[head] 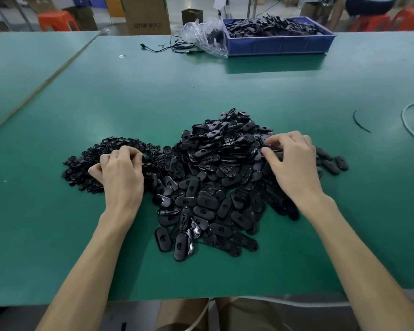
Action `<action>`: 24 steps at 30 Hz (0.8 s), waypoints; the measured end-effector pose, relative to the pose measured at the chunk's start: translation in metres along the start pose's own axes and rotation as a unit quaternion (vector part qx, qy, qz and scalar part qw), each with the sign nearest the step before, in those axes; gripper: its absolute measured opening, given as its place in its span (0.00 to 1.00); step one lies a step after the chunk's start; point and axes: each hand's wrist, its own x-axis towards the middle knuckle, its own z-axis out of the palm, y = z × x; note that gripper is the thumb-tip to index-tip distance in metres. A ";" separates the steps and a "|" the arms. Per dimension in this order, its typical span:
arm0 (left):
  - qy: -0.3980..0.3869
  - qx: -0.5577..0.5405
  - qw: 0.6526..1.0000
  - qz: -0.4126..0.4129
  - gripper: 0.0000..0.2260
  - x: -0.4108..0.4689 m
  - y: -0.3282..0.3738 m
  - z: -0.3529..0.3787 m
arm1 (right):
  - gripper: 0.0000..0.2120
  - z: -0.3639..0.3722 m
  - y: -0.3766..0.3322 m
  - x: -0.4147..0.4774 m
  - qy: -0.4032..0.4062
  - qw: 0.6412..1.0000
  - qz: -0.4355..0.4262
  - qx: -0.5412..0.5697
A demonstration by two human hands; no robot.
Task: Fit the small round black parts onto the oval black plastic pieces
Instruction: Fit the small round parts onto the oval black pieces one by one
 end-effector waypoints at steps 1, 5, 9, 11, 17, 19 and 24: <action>0.006 -0.013 1.000 0.000 0.07 0.000 0.001 -0.001 | 0.13 0.000 -0.006 0.002 -0.020 1.000 -0.006 0.012; 0.018 -0.042 0.999 0.003 0.08 0.000 0.003 -0.002 | 0.23 0.009 -0.026 0.005 -0.101 0.994 -0.034 0.021; 0.005 -0.055 0.998 0.006 0.07 0.000 0.002 0.001 | 0.30 0.025 -0.045 0.002 -0.115 0.992 -0.052 -0.004; 0.001 -0.054 0.999 0.010 0.06 -0.001 0.002 0.001 | 0.29 0.034 -0.054 0.000 -0.099 0.993 -0.064 -0.027; -0.012 -0.043 0.998 0.036 0.02 -0.003 0.004 0.001 | 0.19 0.051 -0.078 0.002 -0.068 0.989 -0.117 -0.061; -0.019 -0.047 0.998 0.038 0.02 -0.003 0.005 0.000 | 0.15 0.058 -0.083 0.005 -0.099 0.986 -0.121 -0.051; -0.034 -0.069 0.996 0.043 0.04 -0.004 0.007 -0.001 | 0.15 0.075 -0.091 0.012 -0.135 0.984 -0.103 -0.049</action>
